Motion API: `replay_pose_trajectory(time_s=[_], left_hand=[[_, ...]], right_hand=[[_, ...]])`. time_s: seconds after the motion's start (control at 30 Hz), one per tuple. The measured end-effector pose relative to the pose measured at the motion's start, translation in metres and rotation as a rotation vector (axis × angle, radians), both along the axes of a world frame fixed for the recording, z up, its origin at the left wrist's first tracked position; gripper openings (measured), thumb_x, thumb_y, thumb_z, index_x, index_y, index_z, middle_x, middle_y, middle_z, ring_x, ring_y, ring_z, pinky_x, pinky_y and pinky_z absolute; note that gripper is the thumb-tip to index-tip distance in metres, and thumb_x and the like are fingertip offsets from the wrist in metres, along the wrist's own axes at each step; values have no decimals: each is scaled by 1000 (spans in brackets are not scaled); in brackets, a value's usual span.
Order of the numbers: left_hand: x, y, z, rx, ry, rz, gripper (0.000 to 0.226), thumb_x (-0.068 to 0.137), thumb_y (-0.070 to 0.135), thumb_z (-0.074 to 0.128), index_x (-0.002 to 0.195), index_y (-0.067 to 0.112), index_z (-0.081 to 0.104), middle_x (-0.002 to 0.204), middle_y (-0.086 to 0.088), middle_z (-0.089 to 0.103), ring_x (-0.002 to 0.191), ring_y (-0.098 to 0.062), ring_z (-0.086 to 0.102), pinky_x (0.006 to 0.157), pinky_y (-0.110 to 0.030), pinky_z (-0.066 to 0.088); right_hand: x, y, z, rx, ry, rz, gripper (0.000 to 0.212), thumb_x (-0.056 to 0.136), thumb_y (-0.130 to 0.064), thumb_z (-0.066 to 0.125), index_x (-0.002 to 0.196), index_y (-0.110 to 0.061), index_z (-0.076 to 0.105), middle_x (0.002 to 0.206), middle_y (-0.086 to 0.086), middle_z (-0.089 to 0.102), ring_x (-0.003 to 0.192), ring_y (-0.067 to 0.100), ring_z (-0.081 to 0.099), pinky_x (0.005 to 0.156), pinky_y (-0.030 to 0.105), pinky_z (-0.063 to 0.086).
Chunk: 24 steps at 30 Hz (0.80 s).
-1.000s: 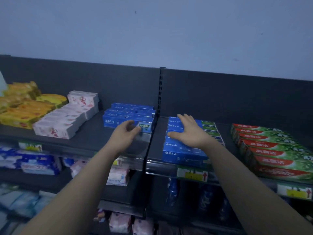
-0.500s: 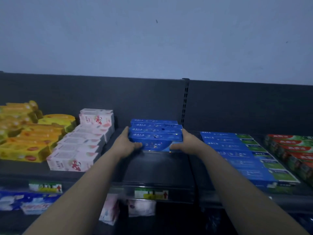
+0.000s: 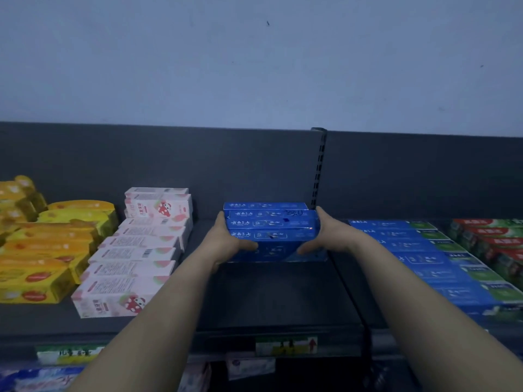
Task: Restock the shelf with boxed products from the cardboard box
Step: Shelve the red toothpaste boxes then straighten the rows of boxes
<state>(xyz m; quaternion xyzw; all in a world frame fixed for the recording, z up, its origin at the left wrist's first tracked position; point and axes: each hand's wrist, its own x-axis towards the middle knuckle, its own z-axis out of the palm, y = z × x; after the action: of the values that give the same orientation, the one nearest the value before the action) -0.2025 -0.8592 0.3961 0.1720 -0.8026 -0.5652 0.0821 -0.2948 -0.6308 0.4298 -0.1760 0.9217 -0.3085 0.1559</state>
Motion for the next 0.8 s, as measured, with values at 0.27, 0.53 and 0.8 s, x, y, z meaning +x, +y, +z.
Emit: replay_pose_trajectory(time_s=[0.27,0.53,0.8], left_hand=[[-15,-8,-1,127,41,-26,72,64,9,86,122,24,46,113,4,64,98,-14,63,91,-34,51],[-50,-18,11,41,28,86,110,73,47,77,153,22,6,156,-3,24,130,-24,46,104,-38,43],[-61,-20,7,96,-2,48,100,80,44,72,153,26,6,154,-4,31,118,-22,53,106,-38,41]], right_hand=[[-22,-3,7,121,9,100,114,62,-36,87,149,-30,14,144,-3,40,123,20,45,101,36,41],[-63,-15,4,-133,-177,66,117,62,-70,70,153,-36,5,161,-7,8,146,23,18,117,46,23],[-85,-30,-13,-237,-285,74,108,73,-53,74,154,-33,6,162,-8,1,148,22,8,120,48,13]])
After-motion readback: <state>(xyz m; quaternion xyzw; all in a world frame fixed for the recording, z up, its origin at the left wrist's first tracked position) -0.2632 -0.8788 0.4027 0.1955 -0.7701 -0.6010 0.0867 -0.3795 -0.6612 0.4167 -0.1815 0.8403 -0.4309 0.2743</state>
